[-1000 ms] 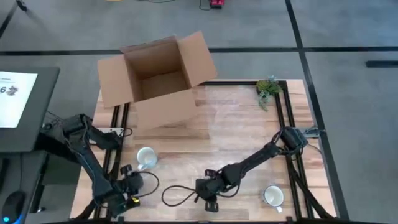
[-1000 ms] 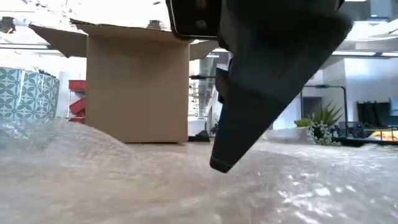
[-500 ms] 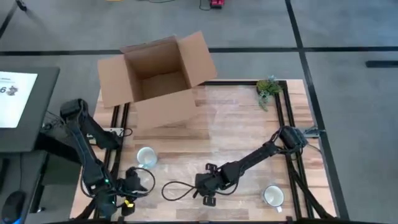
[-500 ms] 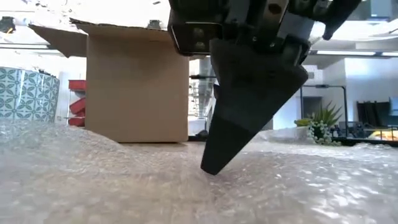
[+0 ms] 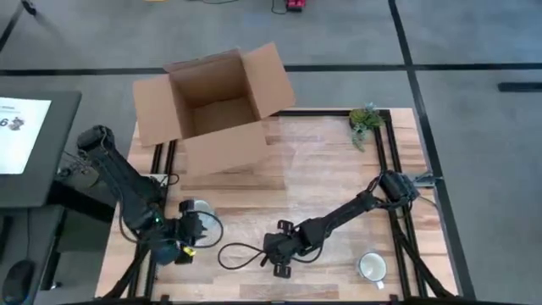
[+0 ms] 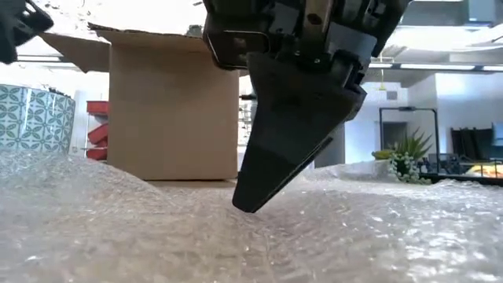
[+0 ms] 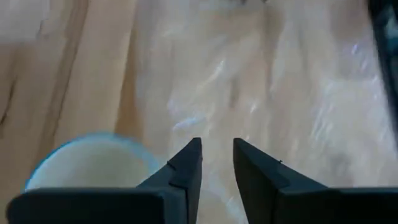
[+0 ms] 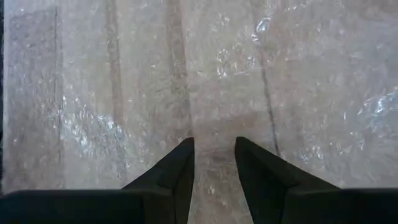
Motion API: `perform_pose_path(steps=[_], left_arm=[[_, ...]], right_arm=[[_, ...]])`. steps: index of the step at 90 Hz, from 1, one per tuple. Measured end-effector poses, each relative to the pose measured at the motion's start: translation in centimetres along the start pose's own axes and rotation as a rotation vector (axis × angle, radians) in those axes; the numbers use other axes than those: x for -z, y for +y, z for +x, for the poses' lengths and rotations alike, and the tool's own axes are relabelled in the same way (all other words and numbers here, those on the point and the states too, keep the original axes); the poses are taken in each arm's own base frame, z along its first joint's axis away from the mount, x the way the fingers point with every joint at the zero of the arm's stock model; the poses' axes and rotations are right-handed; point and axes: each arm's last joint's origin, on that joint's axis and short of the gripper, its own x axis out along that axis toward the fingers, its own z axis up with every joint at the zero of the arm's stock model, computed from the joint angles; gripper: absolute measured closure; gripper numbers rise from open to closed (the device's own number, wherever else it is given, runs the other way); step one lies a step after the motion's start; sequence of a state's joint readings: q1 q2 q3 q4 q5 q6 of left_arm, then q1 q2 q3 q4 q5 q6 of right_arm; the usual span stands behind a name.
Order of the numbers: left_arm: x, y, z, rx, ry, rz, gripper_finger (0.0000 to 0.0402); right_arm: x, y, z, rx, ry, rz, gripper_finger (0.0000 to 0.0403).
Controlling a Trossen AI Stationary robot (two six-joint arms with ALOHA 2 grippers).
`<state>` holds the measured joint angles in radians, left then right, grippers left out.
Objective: Wrap mug
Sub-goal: Wrap the green patterned mug with the bubble wrap
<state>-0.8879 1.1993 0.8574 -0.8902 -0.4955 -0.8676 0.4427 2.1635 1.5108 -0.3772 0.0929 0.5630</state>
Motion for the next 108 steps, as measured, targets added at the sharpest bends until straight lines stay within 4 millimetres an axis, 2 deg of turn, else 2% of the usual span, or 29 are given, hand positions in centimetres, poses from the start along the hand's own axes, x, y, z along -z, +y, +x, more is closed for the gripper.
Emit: perform_pose_path(steps=[14,35,48,59,72,91,99,108], left_arm=[[0.1,1.4,0.2,-0.064,0.094,-0.002,0.028],[-0.1,1.7,0.4,-0.076,0.097,-0.027,0.0247],[-1.0,1.5,-0.4,-0.061,0.059,-0.038,0.0248],[-0.7,2.2,-0.9,-0.129,0.099,-0.029,0.025],[0.2,3.0,0.1,-0.197,0.183,-0.056,0.0251],[1.0,3.2,1.4,-0.211,0.194,-0.054,0.0252],[1.2,3.4,1.8,-0.22,0.203,-0.049,0.0268],[1.1,3.4,2.0,-0.215,0.208,-0.063,0.0308]], right_arm=[[-0.2,0.1,0.0,-0.01,-0.018,-0.026,0.0295],[-0.3,0.1,0.0,-0.013,-0.025,-0.036,0.0295],[-0.3,0.1,0.0,-0.014,-0.027,-0.036,0.0295],[-0.4,-0.1,0.1,-0.014,-0.032,-0.033,0.0295],[-0.5,-0.1,0.0,-0.017,-0.038,-0.031,0.0295],[-0.9,0.1,0.0,-0.028,-0.079,-0.032,0.0295],[-1.1,0.0,0.0,-0.027,-0.097,-0.028,0.0295],[-1.2,-0.1,0.0,-0.024,-0.107,-0.025,0.0295]])
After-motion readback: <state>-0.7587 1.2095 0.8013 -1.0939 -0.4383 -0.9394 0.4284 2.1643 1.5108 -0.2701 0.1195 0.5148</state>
